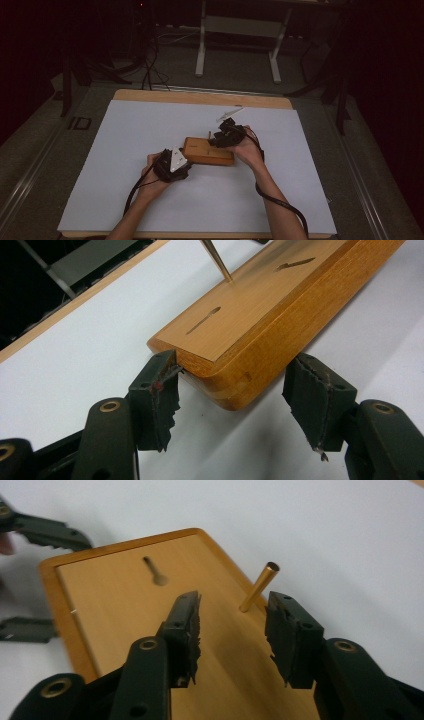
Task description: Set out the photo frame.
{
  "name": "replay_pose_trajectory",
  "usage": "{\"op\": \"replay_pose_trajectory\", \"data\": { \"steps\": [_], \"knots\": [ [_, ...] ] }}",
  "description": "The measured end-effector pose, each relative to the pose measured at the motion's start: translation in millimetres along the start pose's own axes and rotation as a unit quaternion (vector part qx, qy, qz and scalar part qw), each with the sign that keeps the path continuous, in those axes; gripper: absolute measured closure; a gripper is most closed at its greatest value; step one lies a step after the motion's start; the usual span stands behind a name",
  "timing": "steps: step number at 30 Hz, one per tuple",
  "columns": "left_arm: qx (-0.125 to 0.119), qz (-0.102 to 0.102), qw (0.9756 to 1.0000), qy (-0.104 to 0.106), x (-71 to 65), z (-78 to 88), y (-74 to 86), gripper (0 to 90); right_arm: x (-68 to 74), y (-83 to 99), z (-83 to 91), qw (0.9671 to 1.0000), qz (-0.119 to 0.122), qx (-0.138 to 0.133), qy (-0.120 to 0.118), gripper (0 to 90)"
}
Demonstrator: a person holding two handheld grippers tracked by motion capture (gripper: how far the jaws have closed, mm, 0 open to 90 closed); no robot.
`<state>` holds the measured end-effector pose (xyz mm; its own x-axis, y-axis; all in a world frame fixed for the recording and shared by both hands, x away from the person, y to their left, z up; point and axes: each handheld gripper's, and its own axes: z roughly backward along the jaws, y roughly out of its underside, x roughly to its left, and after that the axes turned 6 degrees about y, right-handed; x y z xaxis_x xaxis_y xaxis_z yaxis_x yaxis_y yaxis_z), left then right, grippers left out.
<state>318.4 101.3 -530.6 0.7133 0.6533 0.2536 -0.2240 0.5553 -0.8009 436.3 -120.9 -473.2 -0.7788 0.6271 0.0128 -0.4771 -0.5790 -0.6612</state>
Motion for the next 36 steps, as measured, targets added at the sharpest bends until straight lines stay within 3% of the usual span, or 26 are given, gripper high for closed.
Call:
{"op": "replay_pose_trajectory", "data": {
  "steps": [10, 15, 20, 23, 25, 26, 36],
  "knots": [
    [0.002, -0.004, 1.0000, -0.005, -1.6, -0.5, -0.5, 39.7, 19.9, 13.4, 21.2, 0.9986, 0.046, -0.025, -0.002, 42.2],
    [0.002, -0.005, 1.0000, -0.006, -2.5, -0.8, -0.9, 39.8, 32.6, 24.4, 26.2, 0.9960, 0.081, -0.031, 0.019, 26.6],
    [0.001, -0.006, 0.9999, -0.009, -2.7, -1.4, -1.3, 39.8, 36.8, 30.7, 27.2, 0.9948, 0.094, -0.031, 0.024, 15.6],
    [0.001, -0.007, 0.9999, -0.011, -2.8, -1.7, -1.7, 40.0, 36.9, 37.5, 27.6, 0.9949, 0.091, -0.031, 0.031, 9.3],
    [0.001, -0.007, 0.9999, -0.011, -2.8, -1.7, -1.7, 40.0, 36.5, 39.4, 27.7, 0.9951, 0.088, -0.031, 0.031, 9.3],
    [0.002, -0.007, 0.9999, -0.011, -3.3, -1.9, -1.7, 40.0, 35.7, 43.9, 27.3, 0.9951, 0.084, -0.028, 0.043, 8.8],
    [0.005, -0.009, 0.9999, -0.011, -3.8, -2.1, -1.9, 40.0, 29.9, 62.0, 27.3, 0.9961, 0.071, -0.016, 0.050, 8.8]
  ]
}}
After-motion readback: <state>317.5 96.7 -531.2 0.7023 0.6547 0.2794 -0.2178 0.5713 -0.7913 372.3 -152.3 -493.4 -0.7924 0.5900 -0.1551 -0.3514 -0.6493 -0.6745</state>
